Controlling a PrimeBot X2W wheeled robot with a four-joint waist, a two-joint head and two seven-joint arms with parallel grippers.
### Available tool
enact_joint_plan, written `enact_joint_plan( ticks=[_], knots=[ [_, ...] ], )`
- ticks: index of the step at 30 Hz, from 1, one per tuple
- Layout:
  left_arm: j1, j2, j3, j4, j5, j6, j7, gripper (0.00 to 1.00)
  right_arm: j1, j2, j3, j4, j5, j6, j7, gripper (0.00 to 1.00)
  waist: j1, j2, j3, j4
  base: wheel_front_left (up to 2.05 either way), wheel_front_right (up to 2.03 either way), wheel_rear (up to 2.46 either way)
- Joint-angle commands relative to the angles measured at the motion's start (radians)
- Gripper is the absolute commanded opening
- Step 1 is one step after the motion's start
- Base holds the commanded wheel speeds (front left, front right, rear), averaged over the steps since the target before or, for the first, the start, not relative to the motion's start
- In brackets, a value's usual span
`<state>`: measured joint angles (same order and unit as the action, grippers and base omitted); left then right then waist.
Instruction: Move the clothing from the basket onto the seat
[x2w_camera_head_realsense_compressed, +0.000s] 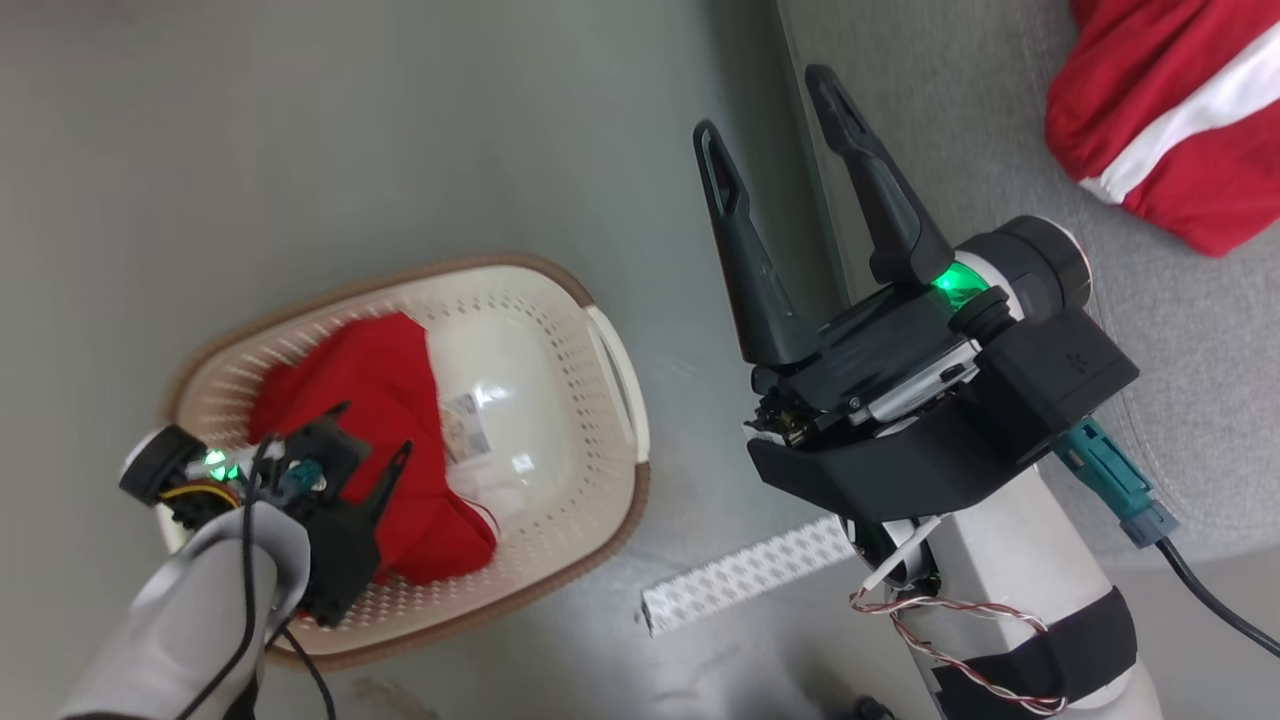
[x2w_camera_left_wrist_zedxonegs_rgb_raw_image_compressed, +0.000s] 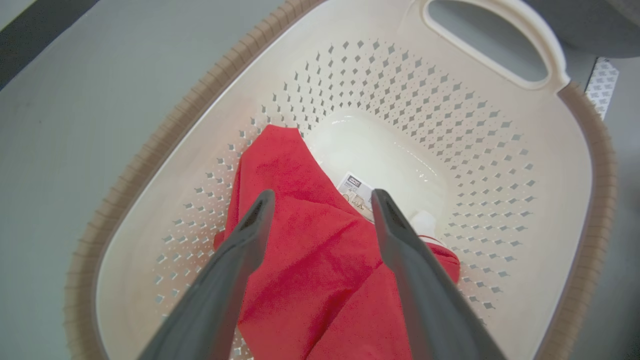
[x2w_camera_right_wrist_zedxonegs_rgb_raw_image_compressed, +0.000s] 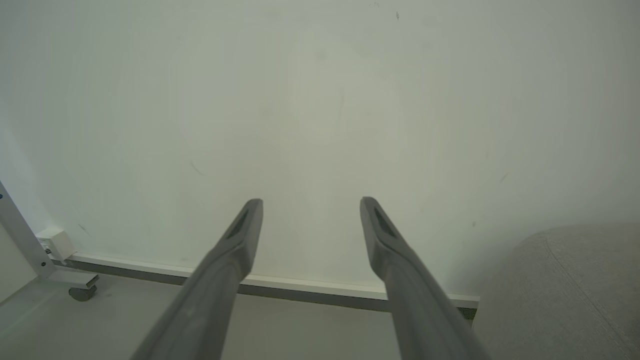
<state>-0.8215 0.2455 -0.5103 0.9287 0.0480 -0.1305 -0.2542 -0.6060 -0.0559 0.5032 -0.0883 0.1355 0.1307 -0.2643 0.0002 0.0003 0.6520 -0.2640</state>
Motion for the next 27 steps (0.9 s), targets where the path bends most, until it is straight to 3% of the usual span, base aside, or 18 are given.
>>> enact_joint_plan(
  ticks=[1,11,27],
  knots=[
    [-0.035,0.011,-0.029,0.038,0.01,0.0,0.02,1.0,-0.023,0.007,0.002,-0.012,0.005,0.0,-0.001,1.0,-0.0002,-0.0003,0.102,-0.069,0.0,0.0,0.0],
    [-0.139,0.008,-0.202,0.164,0.03,0.0,0.083,1.0,-0.074,0.007,0.027,-0.059,0.034,0.0,-0.001,1.0,-0.0002,-0.0003,0.178,-0.098,0.0,0.0,0.0],
    [-0.252,0.016,-0.429,0.296,-0.032,0.0,0.135,1.0,-0.101,0.007,0.056,-0.112,0.081,0.0,-0.001,1.0,-0.0002,-0.0003,0.272,-0.134,0.0,0.0,0.0]
  ],
)
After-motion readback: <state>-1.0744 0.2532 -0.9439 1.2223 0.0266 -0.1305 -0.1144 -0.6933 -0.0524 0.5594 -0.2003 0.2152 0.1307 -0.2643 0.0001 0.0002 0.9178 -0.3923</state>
